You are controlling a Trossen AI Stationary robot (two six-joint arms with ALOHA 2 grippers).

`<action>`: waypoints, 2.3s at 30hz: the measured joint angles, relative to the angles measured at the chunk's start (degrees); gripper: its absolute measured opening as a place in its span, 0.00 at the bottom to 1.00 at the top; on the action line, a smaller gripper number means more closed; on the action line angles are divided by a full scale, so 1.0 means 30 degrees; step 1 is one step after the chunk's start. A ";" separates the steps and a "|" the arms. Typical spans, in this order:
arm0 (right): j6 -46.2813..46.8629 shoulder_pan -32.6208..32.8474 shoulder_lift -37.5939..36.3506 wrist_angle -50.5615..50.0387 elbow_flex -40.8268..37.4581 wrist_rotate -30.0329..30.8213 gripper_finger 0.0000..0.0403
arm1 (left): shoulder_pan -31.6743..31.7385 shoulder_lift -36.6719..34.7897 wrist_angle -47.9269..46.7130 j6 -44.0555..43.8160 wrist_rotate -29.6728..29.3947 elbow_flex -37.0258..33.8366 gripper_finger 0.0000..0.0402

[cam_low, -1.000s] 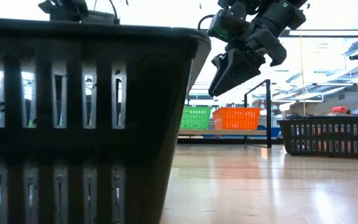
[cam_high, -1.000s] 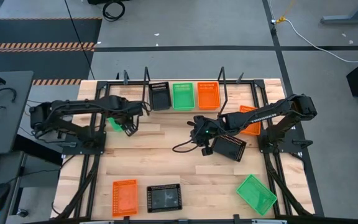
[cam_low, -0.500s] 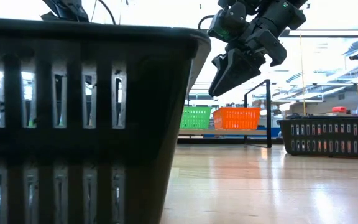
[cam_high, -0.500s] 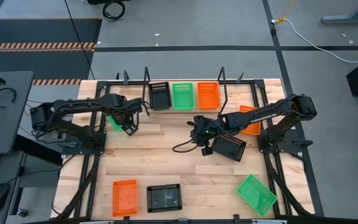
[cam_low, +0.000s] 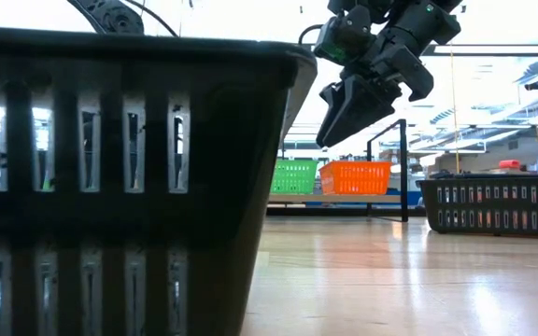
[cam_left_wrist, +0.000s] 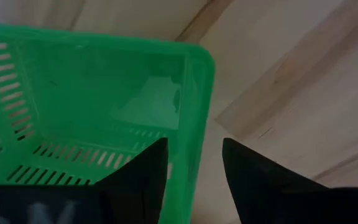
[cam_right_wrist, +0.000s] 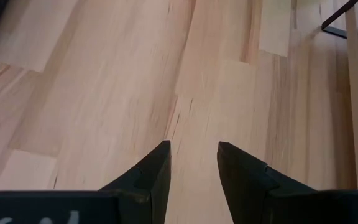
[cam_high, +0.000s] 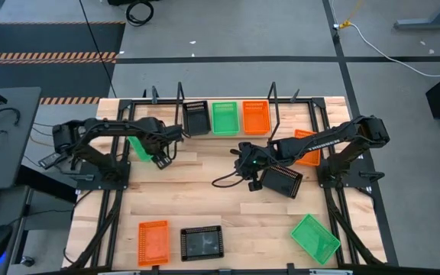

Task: Stack baskets on shelf by color
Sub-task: Stack the top green bin on the green bin on the shelf

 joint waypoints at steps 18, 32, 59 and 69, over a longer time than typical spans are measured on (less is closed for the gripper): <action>-0.0051 0.0000 -0.0007 -0.0268 0.0000 0.0030 0.34 | -0.0052 0.0110 -0.0744 0.1127 0.0154 0.0197 0.04; -0.0044 -0.0044 -0.0007 -0.0382 0.0000 0.0087 0.34 | -0.1100 0.0088 -0.7936 0.0842 -0.2769 0.8085 0.03; 0.2940 -0.0445 -0.3176 -0.4878 0.0000 0.4352 0.34 | -0.1232 0.3540 -0.3823 0.8994 -0.3688 1.6480 0.03; 0.5370 -0.0654 -0.7812 -0.5712 0.0007 0.6625 0.34 | -0.2018 0.3900 -0.0884 1.0487 -0.3001 1.6445 0.03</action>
